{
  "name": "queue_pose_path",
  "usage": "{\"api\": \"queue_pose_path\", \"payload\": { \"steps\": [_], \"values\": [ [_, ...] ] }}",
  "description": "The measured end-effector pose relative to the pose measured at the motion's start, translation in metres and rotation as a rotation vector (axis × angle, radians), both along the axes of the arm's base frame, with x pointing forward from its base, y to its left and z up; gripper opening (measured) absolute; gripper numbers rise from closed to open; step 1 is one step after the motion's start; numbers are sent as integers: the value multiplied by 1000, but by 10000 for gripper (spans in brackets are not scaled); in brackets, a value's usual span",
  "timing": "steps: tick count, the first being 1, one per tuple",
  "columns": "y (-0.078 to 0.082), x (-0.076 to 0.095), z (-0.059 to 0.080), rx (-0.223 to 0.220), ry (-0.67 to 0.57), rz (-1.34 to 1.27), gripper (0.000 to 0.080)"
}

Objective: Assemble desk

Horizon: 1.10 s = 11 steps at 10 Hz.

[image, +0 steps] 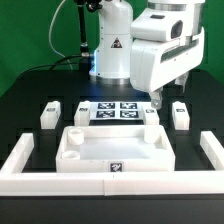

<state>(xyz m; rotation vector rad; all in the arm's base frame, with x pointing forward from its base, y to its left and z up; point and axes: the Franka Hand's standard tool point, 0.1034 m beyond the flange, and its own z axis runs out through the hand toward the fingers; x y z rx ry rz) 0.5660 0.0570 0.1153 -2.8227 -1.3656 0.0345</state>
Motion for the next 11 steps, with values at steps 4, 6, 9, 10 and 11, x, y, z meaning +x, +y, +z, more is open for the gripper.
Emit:
{"api": "queue_pose_path", "payload": {
  "steps": [4,6,9,10,11],
  "values": [
    [0,0,0,0,0,0,649],
    [0,0,-1,0,1,0,649],
    [0,0,-1,0,2,0,649],
    [0,0,-1,0,2,0,649],
    [-6,-2,-3,-1,5,7,649]
  ]
}}
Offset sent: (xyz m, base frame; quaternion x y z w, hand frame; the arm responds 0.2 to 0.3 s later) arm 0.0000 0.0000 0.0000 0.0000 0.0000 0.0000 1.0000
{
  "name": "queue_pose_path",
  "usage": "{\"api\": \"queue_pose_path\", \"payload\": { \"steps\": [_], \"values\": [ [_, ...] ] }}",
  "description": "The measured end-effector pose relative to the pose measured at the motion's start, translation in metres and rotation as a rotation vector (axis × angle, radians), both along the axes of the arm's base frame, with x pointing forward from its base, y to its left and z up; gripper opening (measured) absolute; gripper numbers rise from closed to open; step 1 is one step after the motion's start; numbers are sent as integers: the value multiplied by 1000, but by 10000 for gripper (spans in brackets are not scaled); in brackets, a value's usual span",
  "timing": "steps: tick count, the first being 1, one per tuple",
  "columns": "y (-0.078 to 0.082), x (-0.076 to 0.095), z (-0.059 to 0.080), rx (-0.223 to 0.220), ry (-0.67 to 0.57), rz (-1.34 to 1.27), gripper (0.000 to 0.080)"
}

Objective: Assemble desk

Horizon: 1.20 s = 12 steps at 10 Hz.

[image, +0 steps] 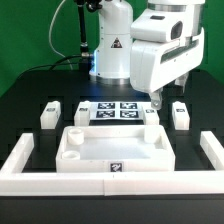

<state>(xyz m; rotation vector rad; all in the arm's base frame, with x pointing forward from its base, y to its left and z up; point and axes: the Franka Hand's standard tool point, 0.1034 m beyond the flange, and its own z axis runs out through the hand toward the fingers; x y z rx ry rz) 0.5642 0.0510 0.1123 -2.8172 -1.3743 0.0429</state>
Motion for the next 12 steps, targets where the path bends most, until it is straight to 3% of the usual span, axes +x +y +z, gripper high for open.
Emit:
{"api": "queue_pose_path", "payload": {
  "steps": [2,5,9,10,12],
  "values": [
    [-49,-18,-17,20,22,147,649],
    [-94,-41,-36,49,42,520,649],
    [-100,-44,-42,52,53,652,649],
    [-101,-46,-48,42,14,700,649],
    [-107,-65,-70,45,5,694,649]
  ]
}}
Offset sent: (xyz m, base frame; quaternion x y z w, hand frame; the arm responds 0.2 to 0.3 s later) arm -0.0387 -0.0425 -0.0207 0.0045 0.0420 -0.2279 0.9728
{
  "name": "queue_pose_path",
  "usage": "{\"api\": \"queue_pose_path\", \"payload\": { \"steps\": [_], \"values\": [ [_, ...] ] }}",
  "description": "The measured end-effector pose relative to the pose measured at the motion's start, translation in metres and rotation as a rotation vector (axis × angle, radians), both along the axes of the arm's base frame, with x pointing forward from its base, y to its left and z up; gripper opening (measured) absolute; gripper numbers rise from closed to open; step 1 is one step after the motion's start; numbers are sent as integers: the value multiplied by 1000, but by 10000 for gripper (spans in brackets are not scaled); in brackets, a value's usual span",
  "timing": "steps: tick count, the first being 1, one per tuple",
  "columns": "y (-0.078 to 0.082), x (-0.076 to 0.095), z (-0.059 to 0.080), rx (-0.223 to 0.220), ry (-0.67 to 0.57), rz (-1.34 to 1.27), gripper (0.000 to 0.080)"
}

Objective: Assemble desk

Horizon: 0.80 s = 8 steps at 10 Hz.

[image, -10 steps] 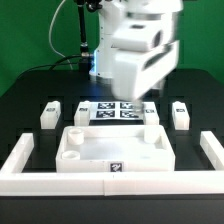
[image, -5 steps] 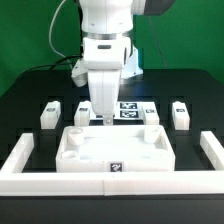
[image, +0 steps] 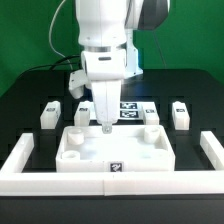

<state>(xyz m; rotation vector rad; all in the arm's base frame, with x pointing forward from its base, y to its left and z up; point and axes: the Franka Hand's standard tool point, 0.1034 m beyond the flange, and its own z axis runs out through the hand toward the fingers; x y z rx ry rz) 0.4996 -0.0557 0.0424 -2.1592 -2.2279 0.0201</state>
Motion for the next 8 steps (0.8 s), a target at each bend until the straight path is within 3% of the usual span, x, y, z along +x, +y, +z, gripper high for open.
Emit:
{"api": "queue_pose_path", "payload": {
  "steps": [2,4,6,8],
  "values": [
    [3,-5,-23,7,8,-26,649],
    [32,-7,-30,-14,24,-120,649],
    [22,-8,-30,-14,25,-114,649],
    [22,-8,-31,-14,26,-113,415]
  ]
}}
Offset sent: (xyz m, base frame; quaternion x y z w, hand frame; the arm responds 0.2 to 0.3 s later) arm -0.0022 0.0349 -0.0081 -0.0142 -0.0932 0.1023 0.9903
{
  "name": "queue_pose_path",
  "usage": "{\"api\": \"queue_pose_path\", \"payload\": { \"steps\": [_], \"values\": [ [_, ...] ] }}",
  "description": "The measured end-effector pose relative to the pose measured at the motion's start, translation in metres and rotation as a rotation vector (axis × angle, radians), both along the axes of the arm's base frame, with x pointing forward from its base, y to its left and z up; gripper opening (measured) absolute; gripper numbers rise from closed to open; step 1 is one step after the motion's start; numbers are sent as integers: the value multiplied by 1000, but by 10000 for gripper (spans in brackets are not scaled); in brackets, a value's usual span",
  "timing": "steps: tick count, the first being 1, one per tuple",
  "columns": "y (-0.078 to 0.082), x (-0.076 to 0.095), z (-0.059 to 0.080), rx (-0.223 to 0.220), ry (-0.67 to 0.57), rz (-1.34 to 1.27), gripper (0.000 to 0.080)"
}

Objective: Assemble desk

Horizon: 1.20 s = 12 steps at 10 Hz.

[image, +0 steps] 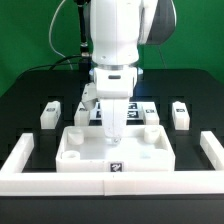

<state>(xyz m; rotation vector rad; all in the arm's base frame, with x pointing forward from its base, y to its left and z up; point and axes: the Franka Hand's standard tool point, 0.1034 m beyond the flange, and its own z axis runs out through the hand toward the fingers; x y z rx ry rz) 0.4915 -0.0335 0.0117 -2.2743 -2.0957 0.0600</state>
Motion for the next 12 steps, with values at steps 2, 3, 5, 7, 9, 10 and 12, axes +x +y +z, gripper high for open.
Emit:
{"api": "queue_pose_path", "payload": {
  "steps": [2,3,5,7,9,10,12],
  "values": [
    [0,0,0,0,1,0,213],
    [0,-1,-1,0,2,0,82],
    [0,1,0,0,-2,0,56],
    [0,1,0,0,-2,0,56],
    [0,1,0,0,-2,0,56],
    [0,1,0,0,-2,0,56],
    [9,5,1,6,-7,15,57]
  ]
}}
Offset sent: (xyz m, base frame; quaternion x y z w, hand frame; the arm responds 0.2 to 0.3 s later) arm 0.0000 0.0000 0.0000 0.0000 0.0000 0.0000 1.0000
